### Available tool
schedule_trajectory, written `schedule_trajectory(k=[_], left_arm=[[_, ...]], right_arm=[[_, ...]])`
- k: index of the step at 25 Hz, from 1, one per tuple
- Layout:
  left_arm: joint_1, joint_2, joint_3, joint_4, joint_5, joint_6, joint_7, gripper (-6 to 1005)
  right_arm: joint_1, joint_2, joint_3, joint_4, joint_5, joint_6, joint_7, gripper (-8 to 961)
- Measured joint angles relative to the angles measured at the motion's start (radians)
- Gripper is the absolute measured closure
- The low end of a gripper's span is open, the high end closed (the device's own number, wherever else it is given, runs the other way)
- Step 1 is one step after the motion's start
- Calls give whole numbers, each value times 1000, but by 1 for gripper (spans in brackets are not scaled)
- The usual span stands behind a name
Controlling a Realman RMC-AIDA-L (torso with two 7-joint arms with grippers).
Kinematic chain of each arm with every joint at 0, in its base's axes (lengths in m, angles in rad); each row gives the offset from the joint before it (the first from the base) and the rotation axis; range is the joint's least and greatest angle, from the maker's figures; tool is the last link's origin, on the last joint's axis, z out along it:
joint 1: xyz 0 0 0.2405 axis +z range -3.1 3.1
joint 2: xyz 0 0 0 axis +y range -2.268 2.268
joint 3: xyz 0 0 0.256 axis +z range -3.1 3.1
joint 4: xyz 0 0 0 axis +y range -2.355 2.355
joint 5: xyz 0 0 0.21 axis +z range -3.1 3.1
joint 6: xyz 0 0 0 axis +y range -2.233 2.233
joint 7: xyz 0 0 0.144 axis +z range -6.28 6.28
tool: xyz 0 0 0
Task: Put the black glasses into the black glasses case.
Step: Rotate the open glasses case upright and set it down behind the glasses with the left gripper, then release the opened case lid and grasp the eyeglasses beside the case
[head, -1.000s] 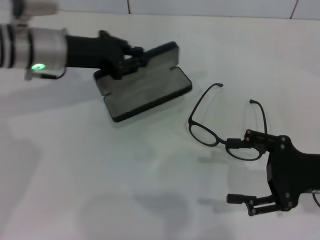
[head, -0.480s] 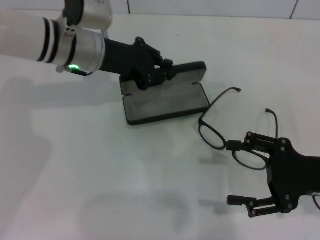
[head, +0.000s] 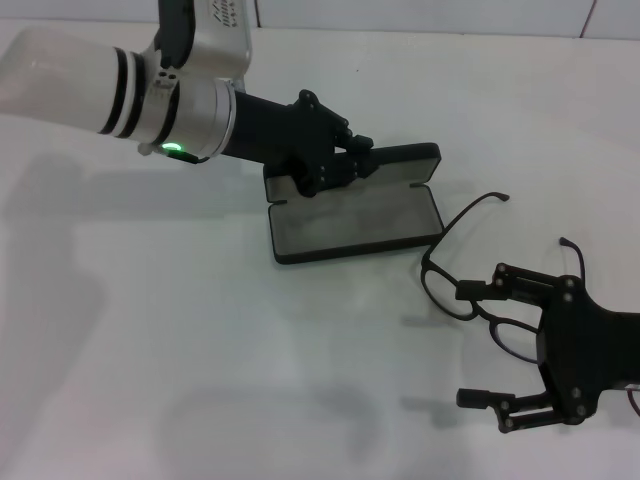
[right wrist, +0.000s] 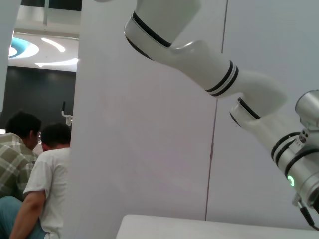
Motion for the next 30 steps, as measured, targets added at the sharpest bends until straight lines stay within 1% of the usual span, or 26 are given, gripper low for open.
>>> schedule_trajectory(k=[3, 8, 10, 11, 13, 14, 16, 18, 19, 20, 23, 25, 27, 30], left_arm=[[0, 0, 0, 0, -13, 0, -3, 783], [-2, -1, 0, -8, -30, 8, -5, 710], [-2, 0, 0, -8, -39, 9, -3, 648], [6, 1, 0, -8, -90, 11, 4, 618], [14, 1, 0, -6, -127, 12, 4, 556], [18, 1, 0, -4, -143, 13, 3, 525], [36, 0, -1, 1, -192, 27, 1, 525], [59, -1, -1, 3, -224, 50, -2, 525], [81, -2, -1, 7, -240, 69, -10, 525], [93, -2, -2, 8, -243, 77, -16, 524], [129, 0, -2, 11, -244, 88, -25, 524], [150, 0, -2, 11, -245, 88, -23, 524], [161, 0, -2, 11, -245, 89, -20, 524], [166, 0, -2, 12, -245, 89, -17, 524]], right_arm=[[-3, -1, 0, 0, 0, 2, 0, 79], [-9, -1, 8, -1, 0, 4, 0, 80], [-13, -1, 13, -6, 4, 4, 0, 80], [-15, 0, 14, -12, 5, 5, 1, 80], [-18, 2, 16, -56, 10, 6, 32, 80], [-23, 3, 15, -99, 10, 11, 74, 81], [-39, 4, 2, -221, 2, 49, 206, 81], [-57, 4, -42, -381, -28, 129, 407, 91], [-69, 4, -84, -488, -65, 183, 527, 101], [-75, 3, -104, -542, -91, 206, 587, 112], [-95, 4, -204, -821, -262, 312, 898, 142], [-87, 4, -262, -961, -390, 346, 1090, 141], [-61, 3, -310, -1047, -502, 342, 1258, 141], [-12, 2, -371, -1098, -633, 314, 1438, 139]])
